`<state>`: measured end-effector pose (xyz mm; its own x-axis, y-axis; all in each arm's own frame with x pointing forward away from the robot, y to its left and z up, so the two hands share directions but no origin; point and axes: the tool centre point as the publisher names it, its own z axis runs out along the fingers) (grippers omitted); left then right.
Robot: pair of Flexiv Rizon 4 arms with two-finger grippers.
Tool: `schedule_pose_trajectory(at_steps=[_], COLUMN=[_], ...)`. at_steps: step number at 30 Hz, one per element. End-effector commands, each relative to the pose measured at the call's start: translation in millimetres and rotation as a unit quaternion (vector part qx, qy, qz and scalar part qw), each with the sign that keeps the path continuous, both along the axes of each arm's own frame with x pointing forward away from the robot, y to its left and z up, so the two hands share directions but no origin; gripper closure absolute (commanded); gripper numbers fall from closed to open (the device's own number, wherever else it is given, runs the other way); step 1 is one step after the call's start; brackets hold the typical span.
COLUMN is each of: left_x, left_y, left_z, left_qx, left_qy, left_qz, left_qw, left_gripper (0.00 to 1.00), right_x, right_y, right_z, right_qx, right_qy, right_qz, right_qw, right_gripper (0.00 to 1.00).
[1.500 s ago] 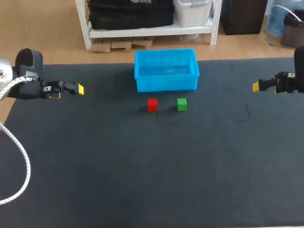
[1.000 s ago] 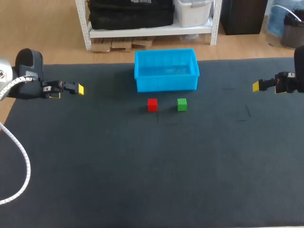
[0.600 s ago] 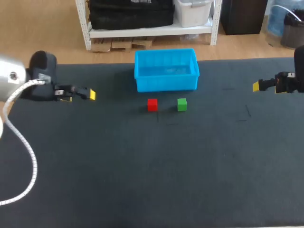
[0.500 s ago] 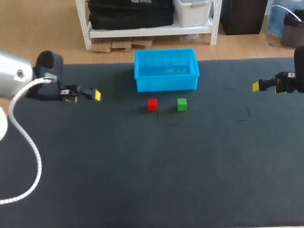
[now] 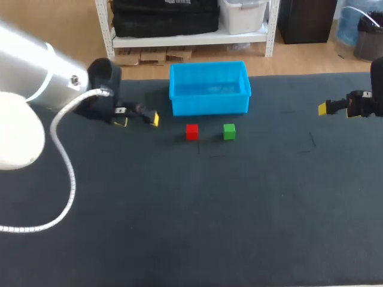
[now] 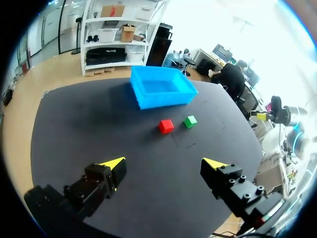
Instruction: Use the left arm to pick the red cube and place it into the blue plastic box first, then use the right arm to grasp the green cube and put it into the same blue plastic box after the first action is fully finished.
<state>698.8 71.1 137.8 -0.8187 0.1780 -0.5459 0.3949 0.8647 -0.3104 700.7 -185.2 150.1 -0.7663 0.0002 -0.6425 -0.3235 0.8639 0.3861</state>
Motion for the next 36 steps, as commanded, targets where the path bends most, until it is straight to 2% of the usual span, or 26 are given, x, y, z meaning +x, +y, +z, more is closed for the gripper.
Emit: schedule_pose_trajectory(at_steps=[1,23,26,28,30,32,34,36], left_x=[6.2,5.3,10.5,14.7,18.5,24.6,29.7,34.2], left_y=[-6,-12,-27,-37,-48,-57,-67,-75], left_z=[4.7,2.2,-4.4,-6.5,-6.9,-6.8,-7.7,-7.8], left_qx=[0.012,0.016,0.021,0.020,0.041,0.036,0.048,0.048], left_qy=[0.000,-0.002,0.026,0.037,0.038,0.059,0.061,0.077], left_qz=[0.017,0.016,0.032,0.037,0.041,0.043,0.057,0.059], left_qw=[1.000,1.000,0.999,0.998,0.998,0.997,0.995,0.994], left_gripper=[0.00,0.00,0.00,0.00,0.00,0.00,0.00,0.00], right_x=[-0.3,-0.3,-0.3,-0.3,-0.3,-0.3,-0.3,-0.3], right_y=[0,0,0,0,0,0,0,0], right_z=[0,0,0,0,0,0,0,0], right_qx=[0.000,0.000,0.000,0.000,0.000,0.000,0.000,0.000], right_qy=[0.000,0.000,0.000,0.000,0.000,0.000,0.000,0.000], right_qz=[0.000,0.000,0.000,0.000,0.000,0.000,0.000,0.000], right_qw=[1.000,1.000,1.000,1.000,1.000,1.000,1.000,1.000], right_gripper=[0.00,0.00,0.00,0.00,0.00,0.00,0.00,0.00])
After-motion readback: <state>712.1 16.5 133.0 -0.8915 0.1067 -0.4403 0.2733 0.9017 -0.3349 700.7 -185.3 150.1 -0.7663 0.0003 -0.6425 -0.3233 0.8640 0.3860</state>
